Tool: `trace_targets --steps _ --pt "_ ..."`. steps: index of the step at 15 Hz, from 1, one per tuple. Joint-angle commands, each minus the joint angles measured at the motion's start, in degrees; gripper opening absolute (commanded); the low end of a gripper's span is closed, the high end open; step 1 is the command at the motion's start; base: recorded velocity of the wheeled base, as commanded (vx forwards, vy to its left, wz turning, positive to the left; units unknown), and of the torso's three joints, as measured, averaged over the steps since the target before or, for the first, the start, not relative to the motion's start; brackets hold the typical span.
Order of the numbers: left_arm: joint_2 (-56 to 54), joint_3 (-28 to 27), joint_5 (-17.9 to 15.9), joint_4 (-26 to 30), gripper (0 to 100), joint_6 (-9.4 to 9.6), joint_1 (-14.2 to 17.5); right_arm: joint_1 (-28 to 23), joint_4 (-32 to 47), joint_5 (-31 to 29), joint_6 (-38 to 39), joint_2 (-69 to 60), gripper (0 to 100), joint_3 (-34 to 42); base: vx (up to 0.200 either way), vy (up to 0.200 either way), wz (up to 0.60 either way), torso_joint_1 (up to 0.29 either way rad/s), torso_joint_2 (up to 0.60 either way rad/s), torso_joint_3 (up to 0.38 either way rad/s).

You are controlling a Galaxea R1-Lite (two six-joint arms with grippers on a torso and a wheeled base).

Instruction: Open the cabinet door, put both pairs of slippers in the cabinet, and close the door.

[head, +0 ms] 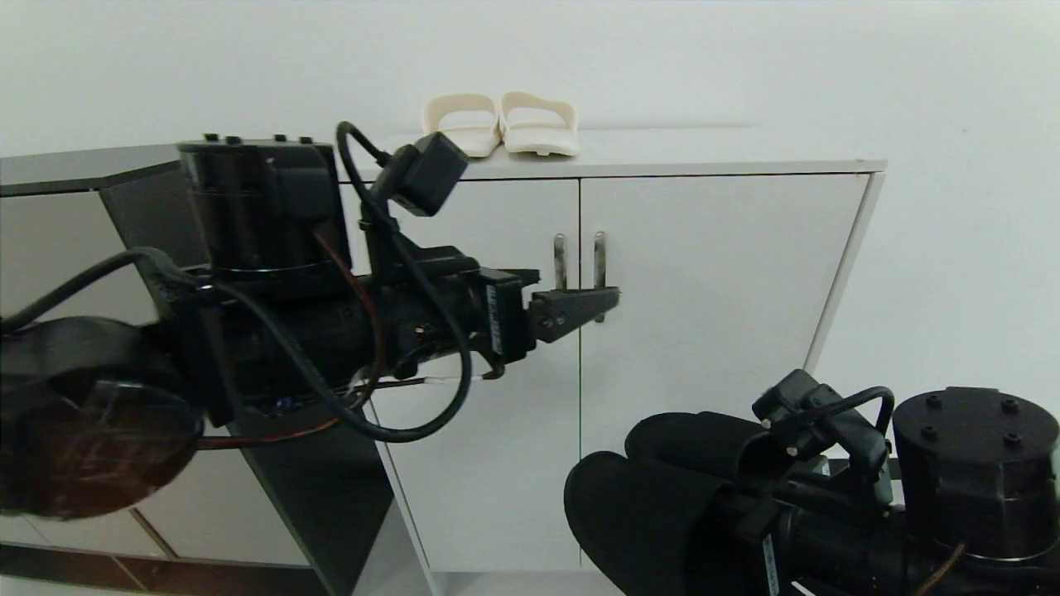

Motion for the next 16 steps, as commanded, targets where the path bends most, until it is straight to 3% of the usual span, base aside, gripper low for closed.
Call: trace_targets --steps 1,3,5,7,8,11,13,16 --pt "4.4 -2.4 -0.8 0.0 100 -0.48 -1.8 0.7 0.0 -0.1 0.0 0.1 0 0.2 0.000 0.000 0.00 0.000 0.00 0.000" --pt "5.2 -2.7 -4.5 -0.1 100 -0.65 -1.8 1.8 -0.1 -0.5 -1.2 0.0 0 0.5 0.000 0.000 0.00 0.000 0.00 0.000" --pt "6.8 -4.5 -5.2 0.1 100 -1.71 -1.9 1.8 -0.6 -0.4 -1.5 0.1 0 0.8 0.000 0.000 0.00 0.000 0.00 0.000" --pt "7.6 -7.4 -6.6 0.0 100 -6.19 -2.6 1.8 -1.4 -0.3 -1.6 0.3 0 1.3 0.000 0.000 0.00 0.000 0.00 0.000" --pt "7.8 -8.7 -9.1 0.0 100 -8.56 -2.5 1.8 -1.6 -0.3 -1.6 0.4 0 1.3 0.000 0.000 0.00 0.000 0.00 0.000" --pt "9.8 -10.5 -9.1 0.2 100 -8.91 -2.4 1.8 -1.6 -0.3 -1.6 0.6 0 1.4 0.000 0.000 0.00 0.000 0.00 0.000" --pt "11.5 -12.0 -6.2 0.2 100 -8.91 -1.9 1.8 -1.6 -0.3 -1.6 1.0 0 1.4 0.000 0.000 0.00 0.000 0.00 0.000" --pt "11.7 -12.3 -4.7 0.2 100 -8.74 -0.6 1.8 -1.6 -0.3 -1.6 1.1 0 1.4 0.000 0.000 0.00 0.000 0.00 0.000"
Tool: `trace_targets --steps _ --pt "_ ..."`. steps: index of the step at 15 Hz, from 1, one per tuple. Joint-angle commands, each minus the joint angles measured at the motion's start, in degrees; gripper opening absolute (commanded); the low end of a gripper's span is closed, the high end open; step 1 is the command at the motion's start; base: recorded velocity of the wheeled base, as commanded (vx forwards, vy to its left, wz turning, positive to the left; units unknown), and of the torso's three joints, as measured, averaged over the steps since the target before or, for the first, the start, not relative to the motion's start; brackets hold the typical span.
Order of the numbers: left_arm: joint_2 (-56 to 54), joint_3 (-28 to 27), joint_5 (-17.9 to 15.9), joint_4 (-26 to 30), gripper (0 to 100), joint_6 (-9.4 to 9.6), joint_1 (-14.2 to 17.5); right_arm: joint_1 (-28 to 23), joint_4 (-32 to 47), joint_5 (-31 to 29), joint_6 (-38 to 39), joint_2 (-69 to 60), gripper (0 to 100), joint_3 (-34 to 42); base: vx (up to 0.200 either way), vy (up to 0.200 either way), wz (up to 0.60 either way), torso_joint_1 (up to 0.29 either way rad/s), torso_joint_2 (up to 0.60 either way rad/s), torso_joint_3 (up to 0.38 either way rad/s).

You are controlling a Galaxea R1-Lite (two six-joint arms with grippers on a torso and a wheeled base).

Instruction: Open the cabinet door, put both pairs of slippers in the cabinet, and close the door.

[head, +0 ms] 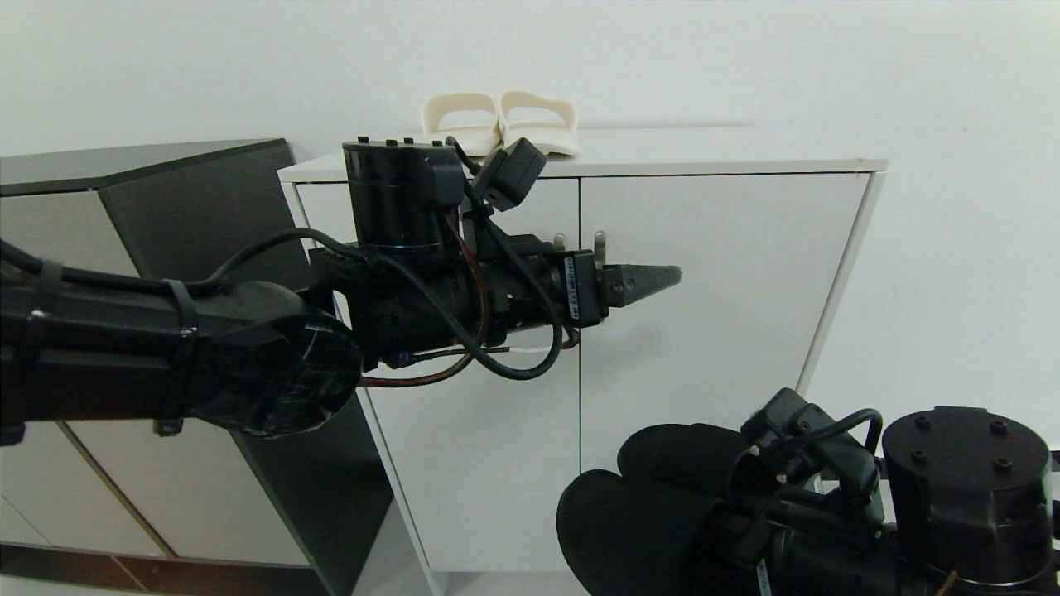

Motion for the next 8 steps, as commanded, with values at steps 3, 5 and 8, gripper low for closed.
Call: trace_targets --steps 3,5,8 --pt "0.7 -0.5 1.9 0.1 100 0.76 0.4 0.0 0.0 0.0 0.0 0.3 0 -0.1 0.000 0.000 0.00 0.000 0.00 0.000" --pt "2.5 -1.5 4.6 0.0 100 0.84 0.6 0.0 0.0 0.0 0.0 0.3 0 -0.1 0.000 0.000 0.00 0.000 0.00 0.000" --pt "3.9 -3.0 4.8 0.1 100 0.84 1.0 0.0 0.0 0.0 0.1 0.4 0 -0.1 0.000 0.000 0.00 0.000 0.00 0.000"
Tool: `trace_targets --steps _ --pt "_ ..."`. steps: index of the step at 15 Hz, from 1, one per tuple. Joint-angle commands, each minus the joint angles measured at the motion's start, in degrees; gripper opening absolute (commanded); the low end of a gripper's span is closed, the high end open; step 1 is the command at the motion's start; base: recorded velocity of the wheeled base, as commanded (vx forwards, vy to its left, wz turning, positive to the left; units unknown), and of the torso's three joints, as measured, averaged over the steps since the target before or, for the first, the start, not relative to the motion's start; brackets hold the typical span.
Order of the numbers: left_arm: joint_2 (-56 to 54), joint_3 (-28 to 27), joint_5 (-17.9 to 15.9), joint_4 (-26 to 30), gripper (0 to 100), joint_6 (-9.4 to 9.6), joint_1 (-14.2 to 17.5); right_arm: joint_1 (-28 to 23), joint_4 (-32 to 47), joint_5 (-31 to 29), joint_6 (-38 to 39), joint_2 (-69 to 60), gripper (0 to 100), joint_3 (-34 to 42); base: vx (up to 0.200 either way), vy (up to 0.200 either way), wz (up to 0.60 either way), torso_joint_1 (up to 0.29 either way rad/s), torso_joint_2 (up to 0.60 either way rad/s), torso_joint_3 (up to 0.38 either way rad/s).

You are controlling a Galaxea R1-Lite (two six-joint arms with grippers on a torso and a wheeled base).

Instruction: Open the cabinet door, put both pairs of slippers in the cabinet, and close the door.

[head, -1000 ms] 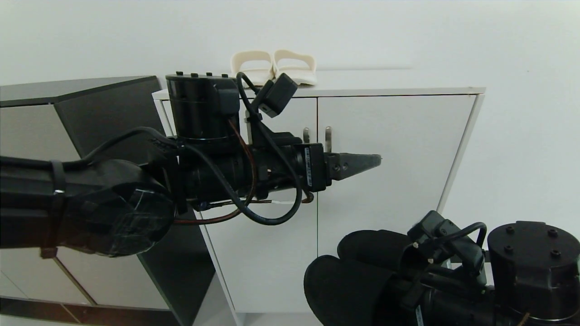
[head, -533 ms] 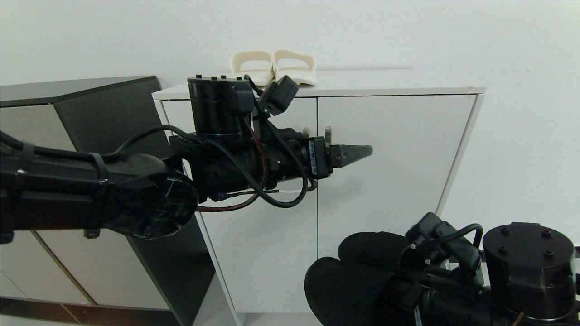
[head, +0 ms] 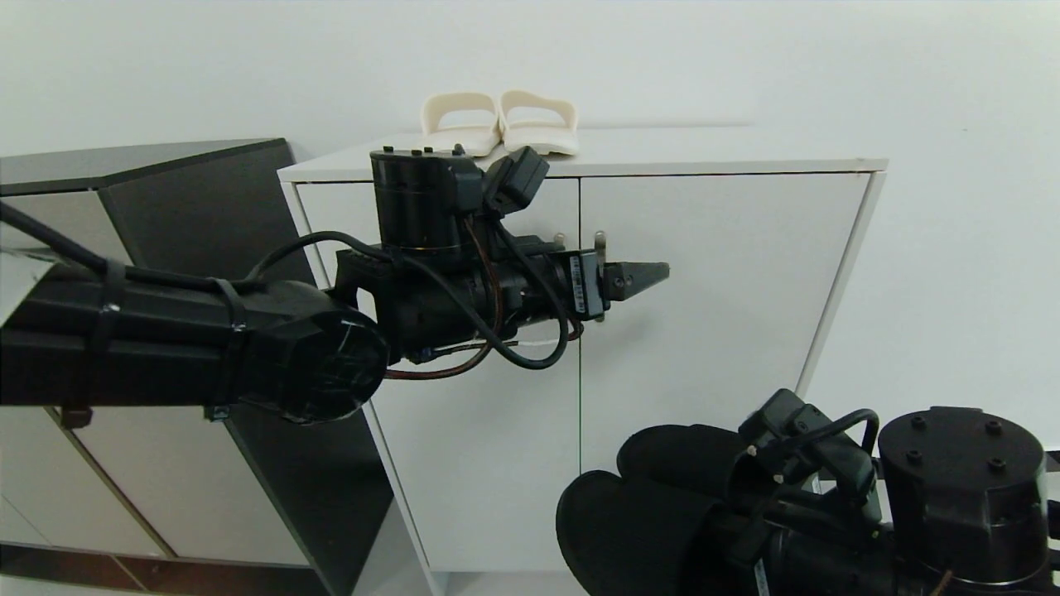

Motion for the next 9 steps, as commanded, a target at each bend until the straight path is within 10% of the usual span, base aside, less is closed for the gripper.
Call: trace_targets --steps 1,9 --pt "1.2 -0.6 0.0 0.0 100 -0.01 0.7 0.1 0.0 0.0 0.0 0.1 0 0.0 0.000 0.000 0.00 0.000 0.00 0.000" --pt "3.2 -3.0 1.0 1.9 100 -0.01 2.0 0.6 0.0 0.0 -0.1 0.5 0 0.2 0.000 0.000 0.00 0.000 0.00 0.000"
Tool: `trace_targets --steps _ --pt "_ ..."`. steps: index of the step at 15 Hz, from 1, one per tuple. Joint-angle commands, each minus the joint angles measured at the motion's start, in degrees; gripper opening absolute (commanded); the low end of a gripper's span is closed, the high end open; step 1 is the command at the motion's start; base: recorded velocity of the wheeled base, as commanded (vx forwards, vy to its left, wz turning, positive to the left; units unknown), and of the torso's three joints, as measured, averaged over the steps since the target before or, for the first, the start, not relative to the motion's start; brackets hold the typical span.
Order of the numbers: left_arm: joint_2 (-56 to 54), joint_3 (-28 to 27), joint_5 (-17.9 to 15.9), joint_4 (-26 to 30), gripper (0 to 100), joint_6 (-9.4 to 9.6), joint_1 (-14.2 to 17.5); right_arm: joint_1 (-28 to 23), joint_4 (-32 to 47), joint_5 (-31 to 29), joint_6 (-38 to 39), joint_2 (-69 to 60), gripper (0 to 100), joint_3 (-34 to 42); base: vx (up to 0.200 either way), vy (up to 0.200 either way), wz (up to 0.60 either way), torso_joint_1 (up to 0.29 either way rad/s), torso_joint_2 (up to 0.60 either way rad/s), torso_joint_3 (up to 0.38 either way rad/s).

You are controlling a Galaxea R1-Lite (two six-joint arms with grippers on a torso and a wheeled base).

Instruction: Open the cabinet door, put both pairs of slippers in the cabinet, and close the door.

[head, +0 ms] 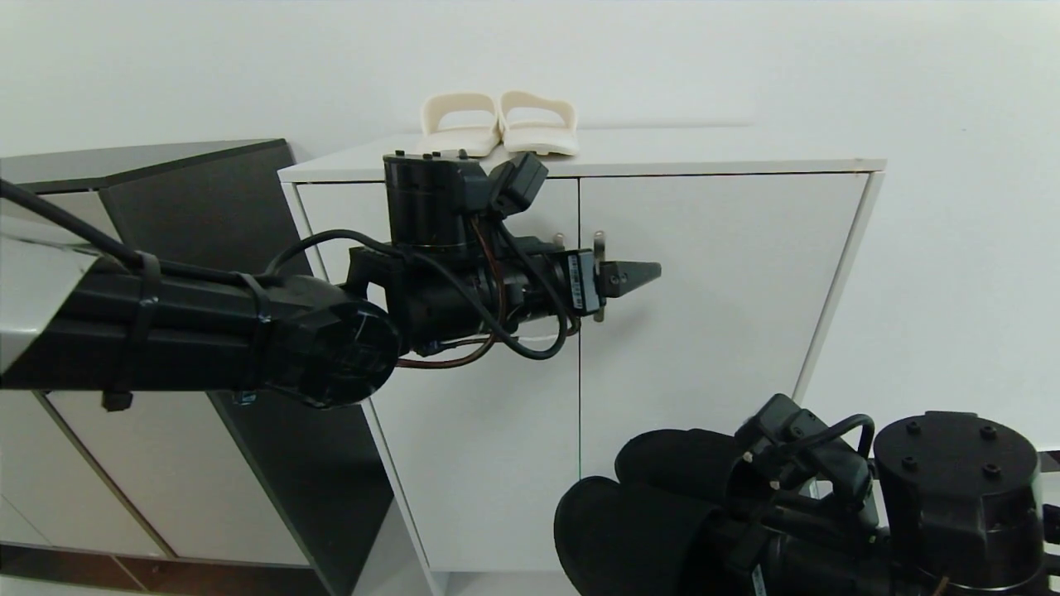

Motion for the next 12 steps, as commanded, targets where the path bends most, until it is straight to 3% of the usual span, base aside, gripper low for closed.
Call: trace_targets --steps 1,9,10,12 --pt "1.3 -0.9 0.1 0.2 100 -0.03 0.0 0.1 -0.1 0.0 0.0 0.2 0 0.0 0.000 0.000 0.00 0.000 0.00 0.000" --pt "3.1 -2.5 0.1 0.1 100 0.05 -0.2 0.1 -0.1 0.1 0.0 0.3 0 -0.1 0.000 0.000 0.00 0.000 0.00 0.000" --pt "3.1 -2.5 0.1 0.1 0 0.05 -0.2 0.2 -0.1 0.2 0.0 0.3 0 -0.1 0.000 0.000 0.00 0.000 0.00 0.000" --pt "2.9 -2.4 0.1 0.1 0 0.05 -0.2 0.2 -0.1 0.2 0.0 0.3 0 -0.1 0.000 0.000 0.00 0.000 0.00 0.000"
